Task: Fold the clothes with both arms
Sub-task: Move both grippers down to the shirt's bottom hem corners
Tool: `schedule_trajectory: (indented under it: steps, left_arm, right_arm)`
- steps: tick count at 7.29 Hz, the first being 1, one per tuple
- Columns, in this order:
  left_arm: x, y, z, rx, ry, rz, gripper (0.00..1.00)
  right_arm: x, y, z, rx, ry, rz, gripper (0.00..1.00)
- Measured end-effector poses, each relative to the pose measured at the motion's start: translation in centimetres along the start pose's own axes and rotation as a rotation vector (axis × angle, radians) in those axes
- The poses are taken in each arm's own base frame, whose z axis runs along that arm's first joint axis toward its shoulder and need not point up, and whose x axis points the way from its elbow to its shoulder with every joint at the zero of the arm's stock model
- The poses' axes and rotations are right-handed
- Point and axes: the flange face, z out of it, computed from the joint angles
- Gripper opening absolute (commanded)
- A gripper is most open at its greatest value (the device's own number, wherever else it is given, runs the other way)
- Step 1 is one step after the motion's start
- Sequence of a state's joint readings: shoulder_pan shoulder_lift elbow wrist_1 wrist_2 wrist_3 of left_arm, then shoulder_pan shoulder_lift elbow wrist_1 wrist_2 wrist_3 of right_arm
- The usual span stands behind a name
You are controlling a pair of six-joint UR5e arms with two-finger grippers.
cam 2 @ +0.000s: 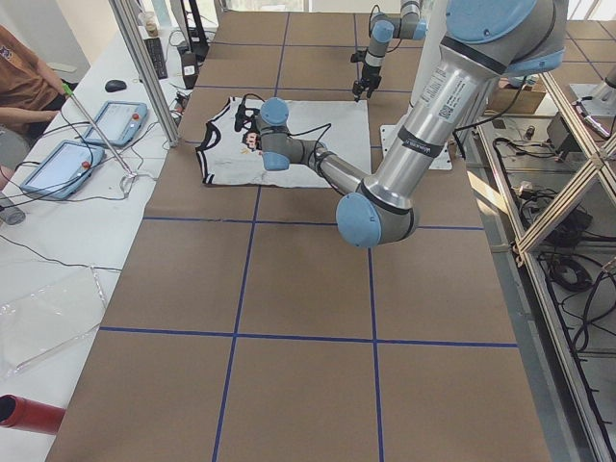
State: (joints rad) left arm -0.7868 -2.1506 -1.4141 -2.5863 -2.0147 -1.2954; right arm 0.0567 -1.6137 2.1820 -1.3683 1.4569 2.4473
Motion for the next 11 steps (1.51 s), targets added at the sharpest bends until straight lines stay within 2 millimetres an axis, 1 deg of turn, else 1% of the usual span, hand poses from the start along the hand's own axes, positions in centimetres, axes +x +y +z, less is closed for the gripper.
schedule_trajectory:
  steps: [1, 2, 3, 4, 5, 8, 9, 10, 11]
  left_arm:
    - [0.0, 0.1, 0.1, -0.001, 0.0, 0.0, 0.73]
    - [0.0, 0.2, 0.2, -0.001, -0.001, 0.001, 0.73]
    - [0.0, 0.3, 0.2, 0.0, -0.002, 0.0, 0.73]
    - [-0.2, 0.4, 0.3, -0.001, -0.004, -0.001, 0.73]
    - [-0.5, 0.6, 0.3, -0.002, -0.008, -0.002, 0.73]
    - [-0.7, 0.7, 0.3, -0.003, -0.008, -0.006, 0.73]
    - [-0.4, 1.0, 0.3, -0.01, -0.004, -0.028, 0.73]
    - [0.2, 2.7, 0.3, -0.035, 0.01, -0.079, 0.73]
    - [1.1, 5.9, -0.3, -0.076, 0.021, -0.145, 0.73]
  right_arm:
    - [0.3, 0.0, 0.3, 0.005, 0.005, -0.003, 0.75]
    - [0.5, 0.0, 0.6, 0.011, 0.011, -0.005, 0.7]
    - [0.7, -0.1, 1.1, 0.018, 0.018, -0.007, 0.52]
    - [0.8, -0.1, 1.4, 0.019, 0.024, -0.009, 0.3]
    - [0.9, 0.0, 1.5, 0.017, 0.027, -0.009, 0.0]
    - [1.2, 0.5, 1.3, 0.003, 0.031, -0.016, 0.0]
    - [1.2, 0.8, 0.8, -0.007, 0.027, -0.018, 0.0]
    - [0.9, 1.0, -0.1, -0.022, 0.017, -0.017, 0.0]
    - [0.5, 1.0, -1.2, -0.035, 0.001, -0.013, 0.0]
